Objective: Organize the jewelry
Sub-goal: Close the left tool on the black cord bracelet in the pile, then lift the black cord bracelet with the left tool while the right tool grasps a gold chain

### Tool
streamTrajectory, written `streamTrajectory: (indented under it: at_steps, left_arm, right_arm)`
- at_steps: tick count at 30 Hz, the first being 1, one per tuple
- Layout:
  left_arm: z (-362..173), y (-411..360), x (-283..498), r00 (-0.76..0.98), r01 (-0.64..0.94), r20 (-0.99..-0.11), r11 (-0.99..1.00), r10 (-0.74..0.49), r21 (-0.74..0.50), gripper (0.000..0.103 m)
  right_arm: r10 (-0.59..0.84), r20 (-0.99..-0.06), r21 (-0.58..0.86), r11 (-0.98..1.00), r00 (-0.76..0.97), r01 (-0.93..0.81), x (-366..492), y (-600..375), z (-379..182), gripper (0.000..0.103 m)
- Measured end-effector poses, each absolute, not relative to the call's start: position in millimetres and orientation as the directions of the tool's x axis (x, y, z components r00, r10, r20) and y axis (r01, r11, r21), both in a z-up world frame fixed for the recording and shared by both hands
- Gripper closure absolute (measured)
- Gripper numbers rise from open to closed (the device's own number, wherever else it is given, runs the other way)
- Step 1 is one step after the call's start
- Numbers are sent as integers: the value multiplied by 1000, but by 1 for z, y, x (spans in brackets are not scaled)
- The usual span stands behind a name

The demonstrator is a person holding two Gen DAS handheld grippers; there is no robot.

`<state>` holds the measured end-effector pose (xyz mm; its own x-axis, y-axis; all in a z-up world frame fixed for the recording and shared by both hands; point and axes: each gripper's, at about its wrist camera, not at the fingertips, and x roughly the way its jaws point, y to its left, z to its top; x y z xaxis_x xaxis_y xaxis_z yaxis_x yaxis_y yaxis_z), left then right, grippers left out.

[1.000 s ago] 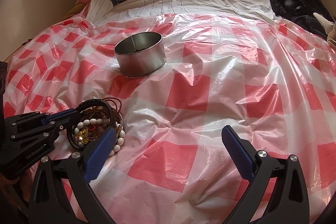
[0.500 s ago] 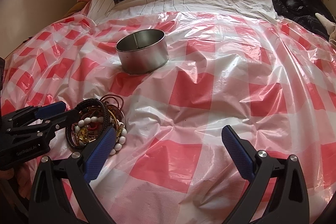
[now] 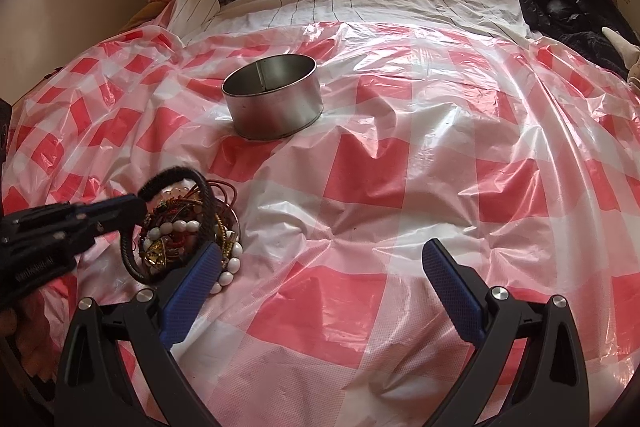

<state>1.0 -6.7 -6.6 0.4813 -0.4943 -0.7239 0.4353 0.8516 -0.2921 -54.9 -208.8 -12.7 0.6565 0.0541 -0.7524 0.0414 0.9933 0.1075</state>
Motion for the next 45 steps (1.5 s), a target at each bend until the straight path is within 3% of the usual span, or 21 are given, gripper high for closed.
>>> streamTrajectory:
  at_steps: [12, 18, 20, 22, 24, 25, 28, 34, 39, 41, 43, 45]
  left_arm:
    - [5, 42, 15, 545, 294, -671, 864, -502, -408, 96]
    - [0, 63, 25, 545, 210, -685, 870, -483, -447, 95]
    - [3, 65, 25, 553, 214, -676, 867, -487, -449, 94]
    - [4, 66, 25, 555, 213, -682, 874, -476, -437, 95]
    - [4, 69, 26, 554, 210, -683, 874, -476, -438, 95]
    - [5, 69, 26, 558, 210, -685, 879, -468, -429, 95]
    - [6, 69, 23, 567, 213, -690, 889, -450, -405, 95]
    - [-1, 61, 29, 571, 192, -740, 934, -356, -302, 95]
    - [-19, 51, 42, 557, 178, -784, 962, -274, -209, 76]
    - [-26, 50, 45, 545, 176, -794, 963, -268, -204, 76]
    - [-29, 44, 45, 538, 199, -801, 963, -263, -183, 77]
    - [-27, 36, 41, 558, 228, -796, 965, -236, -127, 95]
  right_arm:
    - [155, -708, 96, 988, 689, -123, -47, -167, -2, 6]
    - [149, -739, 76, 988, 657, -138, -27, -148, -9, 8]
    - [147, -752, 66, 987, 643, -149, -21, -142, -12, 20]
    - [146, -765, 57, 986, 628, -159, -15, -138, -15, 24]
    - [155, -781, 60, 983, 604, -175, -8, -137, -19, 37]
    - [175, -781, 77, 980, 600, -185, -8, -137, -20, 46]
    - [203, -781, 106, 975, 591, -196, -9, -139, -20, 88]
    - [249, -770, 163, 967, 588, -196, -14, -149, -18, 96]
    - [314, -723, 244, 949, 615, -198, -22, -163, -7, 97]
    - [333, -701, 268, 943, 631, -200, -26, -167, -1, 97]
    - [343, -684, 290, 938, 644, -192, -27, -172, 2, 97]
    - [359, -664, 319, 929, 656, -185, -28, -178, 6, 97]
